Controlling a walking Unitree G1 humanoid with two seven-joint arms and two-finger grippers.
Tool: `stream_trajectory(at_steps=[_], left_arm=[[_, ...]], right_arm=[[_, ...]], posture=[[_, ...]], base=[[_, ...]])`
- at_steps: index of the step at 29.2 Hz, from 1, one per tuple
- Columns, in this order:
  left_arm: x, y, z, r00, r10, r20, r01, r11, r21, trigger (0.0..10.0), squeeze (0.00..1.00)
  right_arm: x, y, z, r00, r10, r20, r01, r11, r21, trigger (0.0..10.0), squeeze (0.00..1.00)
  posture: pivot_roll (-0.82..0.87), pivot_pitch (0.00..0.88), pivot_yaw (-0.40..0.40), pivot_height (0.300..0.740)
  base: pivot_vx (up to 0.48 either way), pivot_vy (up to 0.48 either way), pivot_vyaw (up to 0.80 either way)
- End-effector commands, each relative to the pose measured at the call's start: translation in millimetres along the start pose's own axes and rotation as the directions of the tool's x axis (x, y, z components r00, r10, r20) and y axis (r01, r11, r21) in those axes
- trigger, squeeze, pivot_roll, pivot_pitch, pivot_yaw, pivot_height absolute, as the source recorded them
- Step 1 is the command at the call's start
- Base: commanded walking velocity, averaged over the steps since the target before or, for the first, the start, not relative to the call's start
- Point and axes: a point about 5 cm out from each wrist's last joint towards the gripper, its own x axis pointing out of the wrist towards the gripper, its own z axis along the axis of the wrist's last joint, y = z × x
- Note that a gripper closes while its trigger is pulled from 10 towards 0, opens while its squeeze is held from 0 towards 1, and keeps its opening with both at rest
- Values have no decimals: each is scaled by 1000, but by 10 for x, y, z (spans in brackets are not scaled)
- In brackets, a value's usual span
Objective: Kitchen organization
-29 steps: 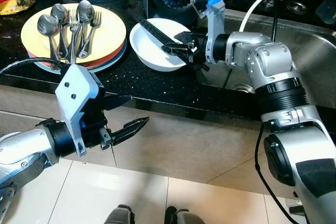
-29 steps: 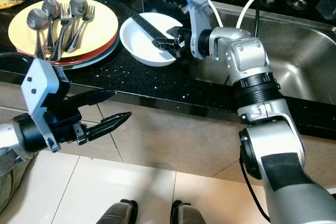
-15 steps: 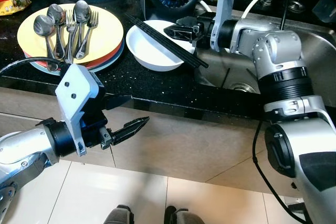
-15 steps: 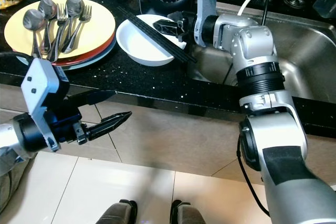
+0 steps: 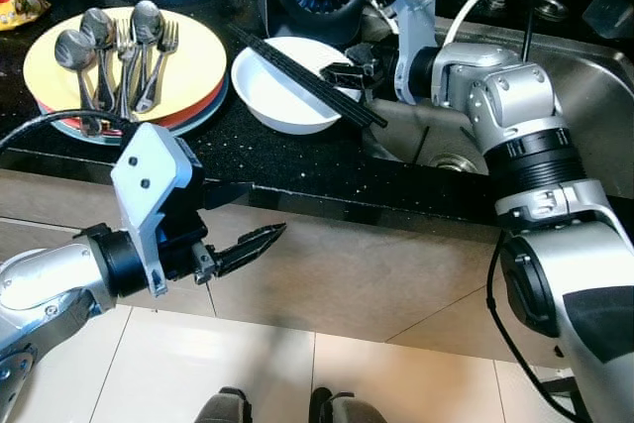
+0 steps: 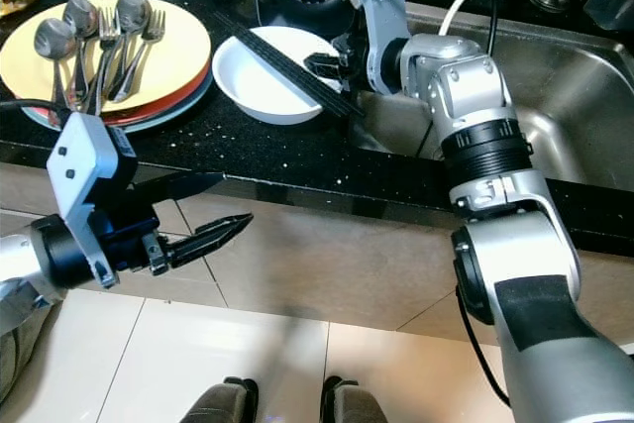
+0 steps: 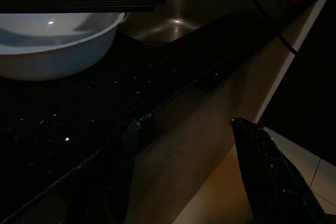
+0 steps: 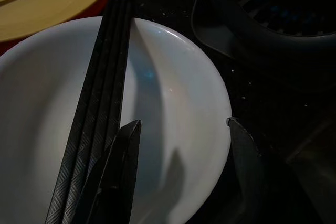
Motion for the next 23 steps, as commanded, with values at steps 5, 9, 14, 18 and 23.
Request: stream_trajectory(at_steps=[5,9,14,18,23], left_arm=[[15,-46,5,1000,-15,21,15,1000,-2,10000,0],[14,-46,7,1000,-15,21,15,1000,-2,10000,0],[14,-48,6,1000,-17,21,17,1000,-2,10000,0],[15,-51,3,1000,-20,20,20,1000,-4,10000,0],[17,-52,1,1000,-22,21,22,1000,-6,10000,0]], right_arm=[[-38,-44,50,1000,-5,18,5,1000,2,10000,0],[-44,-44,75,999,1,33,-1,1000,12,10000,0],[-44,-30,76,999,14,33,-14,1000,9,10000,0],[-44,-12,60,999,28,26,-29,1000,7,10000,0],[-38,16,36,999,47,15,-47,999,2,10000,0]], posture=[[137,185,-117,740],[138,186,-116,740],[136,188,-115,740],[133,188,-112,740],[132,188,-112,740]], base=[[0,0,0],[0,0,0],[0,0,0],[0,0,0],[0,0,0]])
